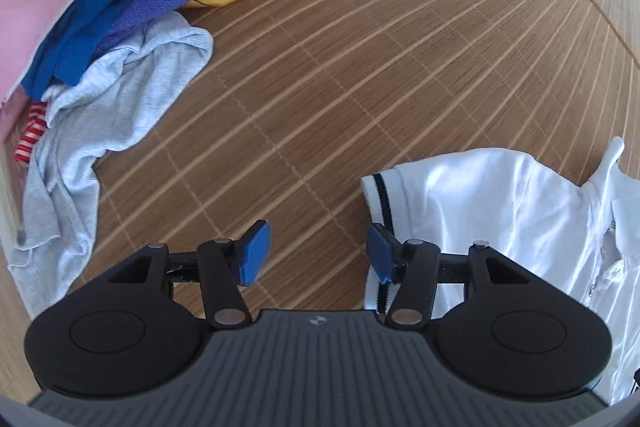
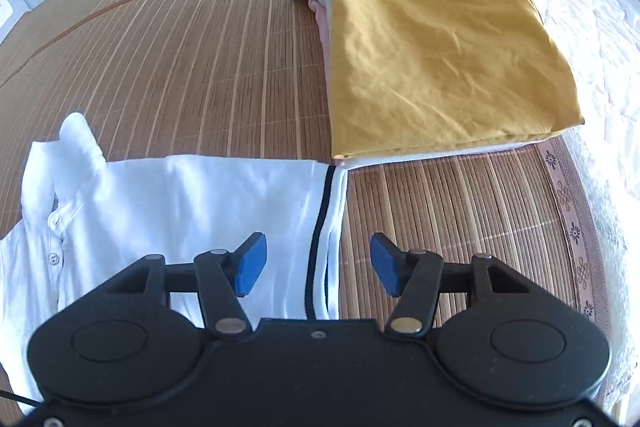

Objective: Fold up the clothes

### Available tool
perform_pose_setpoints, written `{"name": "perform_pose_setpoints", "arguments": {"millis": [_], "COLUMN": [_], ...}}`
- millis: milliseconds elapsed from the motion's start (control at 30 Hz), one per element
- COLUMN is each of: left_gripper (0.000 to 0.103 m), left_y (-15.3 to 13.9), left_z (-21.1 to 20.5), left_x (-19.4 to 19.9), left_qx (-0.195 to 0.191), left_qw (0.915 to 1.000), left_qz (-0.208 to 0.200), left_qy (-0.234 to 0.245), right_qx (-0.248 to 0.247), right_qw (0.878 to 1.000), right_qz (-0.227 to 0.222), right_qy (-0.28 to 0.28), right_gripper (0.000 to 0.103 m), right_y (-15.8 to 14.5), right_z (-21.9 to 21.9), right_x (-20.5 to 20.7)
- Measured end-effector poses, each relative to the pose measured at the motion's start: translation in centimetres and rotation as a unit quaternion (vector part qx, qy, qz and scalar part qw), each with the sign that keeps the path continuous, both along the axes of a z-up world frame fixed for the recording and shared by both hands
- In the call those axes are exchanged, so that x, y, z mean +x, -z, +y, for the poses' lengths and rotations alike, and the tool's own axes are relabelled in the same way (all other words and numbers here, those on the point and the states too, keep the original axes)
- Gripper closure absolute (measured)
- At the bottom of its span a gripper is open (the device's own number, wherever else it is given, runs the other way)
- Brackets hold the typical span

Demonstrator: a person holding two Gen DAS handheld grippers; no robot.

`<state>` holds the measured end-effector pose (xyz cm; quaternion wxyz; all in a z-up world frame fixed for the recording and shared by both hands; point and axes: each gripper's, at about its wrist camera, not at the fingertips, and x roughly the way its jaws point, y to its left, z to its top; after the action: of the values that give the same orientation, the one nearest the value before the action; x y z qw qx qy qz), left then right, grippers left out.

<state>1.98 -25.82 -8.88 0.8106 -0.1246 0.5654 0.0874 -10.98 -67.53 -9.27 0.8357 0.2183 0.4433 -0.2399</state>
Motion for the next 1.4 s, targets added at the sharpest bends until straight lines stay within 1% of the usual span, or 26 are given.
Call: {"name": "perform_pose_setpoints", "arguments": {"millis": [133, 200, 233, 267, 300, 333, 367, 400, 467, 500, 533, 633, 733, 767, 867, 900, 933, 967, 1000, 1033, 1067, 1100, 1200, 1300, 1333, 1400], "left_gripper": [0.043, 0.043, 0.043, 0.043, 0.043, 0.043, 0.043, 0.043, 0.043, 0.043, 0.043, 0.043, 0.043, 0.043, 0.043, 0.043, 0.043, 0.043, 0.043, 0.043, 0.043, 0.043, 0.043, 0.043, 0.043, 0.043], "left_y": [0.0, 0.1, 0.4, 0.7, 0.7, 0.7, 0.5, 0.5, 0.5, 0.5, 0.4, 0.0, -0.1, 0.1, 0.0, -0.2, -0.3, -0.5, -0.6, -0.7, -0.8, -0.8, -0.8, -0.7, -0.7, -0.9], "left_z": [-1.5, -1.7, -1.7, -1.7, -1.6, -1.5, -1.6, -1.8, -2.2, -2.2, -2.1, -1.9, -2.4, -2.6, -3.5, -3.7, -3.9, -4.0, -4.1, -4.1, -4.1, -4.1, -3.8, -3.6, -3.5, -3.4], "left_x": [-0.4, -0.4, -0.3, -0.1, 0.0, 0.1, 0.4, 0.6, 1.0, 1.0, 1.0, 0.8, 0.5, 0.4, 0.0, -0.2, -0.4, -0.5, -0.7, -0.8, -0.9, -1.1, -1.5, -2.0, -2.1, -2.3], "left_qx": [0.023, 0.036, 0.046, 0.055, 0.066, 0.076, 0.102, 0.138, 0.192, 0.201, 0.197, 0.170, 0.159, 0.155, 0.139, 0.136, 0.134, 0.132, 0.130, 0.127, 0.123, 0.119, 0.111, 0.109, 0.109, 0.111], "left_qw": [0.9989, 0.9980, 0.9973, 0.9964, 0.9954, 0.9944, 0.9913, 0.9857, 0.9730, 0.9700, 0.9709, 0.9773, 0.9791, 0.9793, 0.9794, 0.9788, 0.9782, 0.9778, 0.9776, 0.9780, 0.9788, 0.9800, 0.9827, 0.9836, 0.9834, 0.9832], "left_qz": [-0.014, -0.014, -0.010, -0.005, -0.008, -0.015, -0.019, -0.020, -0.020, -0.021, -0.021, -0.023, -0.023, -0.022, -0.025, -0.026, -0.029, -0.032, -0.035, -0.036, -0.033, -0.031, -0.024, -0.018, -0.016, -0.014], "left_qy": [0.037, 0.050, 0.057, 0.064, 0.069, 0.072, 0.081, 0.095, 0.126, 0.135, 0.135, 0.124, 0.124, 0.128, 0.144, 0.150, 0.156, 0.160, 0.162, 0.162, 0.160, 0.157, 0.146, 0.143, 0.144, 0.144], "right_qx": [-0.001, -0.022, -0.036, -0.049, -0.060, -0.067, -0.073, -0.078, -0.099, -0.120, -0.141, -0.194, -0.212, -0.211, -0.187, -0.181, -0.172, -0.157, -0.140, -0.126, -0.112, -0.104, -0.106, -0.122, -0.128, -0.169], "right_qw": [1.000, 1.000, 0.999, 0.998, 0.997, 0.996, 0.995, 0.994, 0.990, 0.988, 0.984, 0.968, 0.955, 0.953, 0.956, 0.957, 0.957, 0.959, 0.961, 0.963, 0.964, 0.965, 0.964, 0.965, 0.965, 0.956], "right_qz": [0.001, 0.006, 0.015, 0.019, 0.022, 0.023, 0.024, 0.024, 0.022, 0.014, 0.004, -0.019, -0.024, -0.019, 0.011, 0.010, 0.008, -0.002, -0.017, -0.032, -0.045, -0.050, -0.053, -0.048, -0.047, -0.044], "right_qy": [0.004, -0.005, -0.014, -0.027, -0.042, -0.054, -0.065, -0.077, -0.093, -0.101, -0.111, -0.158, -0.206, -0.214, -0.225, -0.226, -0.232, -0.238, -0.239, -0.238, -0.235, -0.235, -0.238, -0.227, -0.225, -0.235], "right_gripper": [0.041, 0.041, 0.043, 0.049, 0.065, 0.076, 0.079, 0.090, 0.091, 0.091, 0.091, 0.091, 0.091, 0.091, 0.090, 0.085, 0.079, 0.077, 0.069, 0.057, 0.052, 0.050, 0.050, 0.050, 0.050, 0.048], "right_y": [1.1, 1.4, 1.5, 1.5, 1.5, 1.2, 0.8, 0.4, -0.7, -1.6, -2.6, -5.1, -5.6, -5.1, -2.9, -2.2, -1.7, -1.5, -1.6, -1.9, -2.6, -3.0, -3.6, -2.9, -2.8, -2.9], "right_z": [-0.4, 0.3, 0.8, 1.2, 1.6, 1.9, 2.3, 2.6, 3.4, 4.2, 5.2, 9.2, 13.5, 14.8, 17.7, 18.3, 18.7, 19.0, 19.1, 18.9, 18.9, 18.8, 18.3, 17.3, 16.9, 16.4], "right_x": [0.8, 1.1, 1.4, 1.6, 1.7, 2.0, 2.3, 2.6, 3.0, 3.0, 2.9, 3.2, 4.3, 5.0, 6.7, 7.0, 7.2, 6.9, 6.6, 6.3, 5.7, 5.2, 3.9, 4.9, 5.4, 6.4]}}
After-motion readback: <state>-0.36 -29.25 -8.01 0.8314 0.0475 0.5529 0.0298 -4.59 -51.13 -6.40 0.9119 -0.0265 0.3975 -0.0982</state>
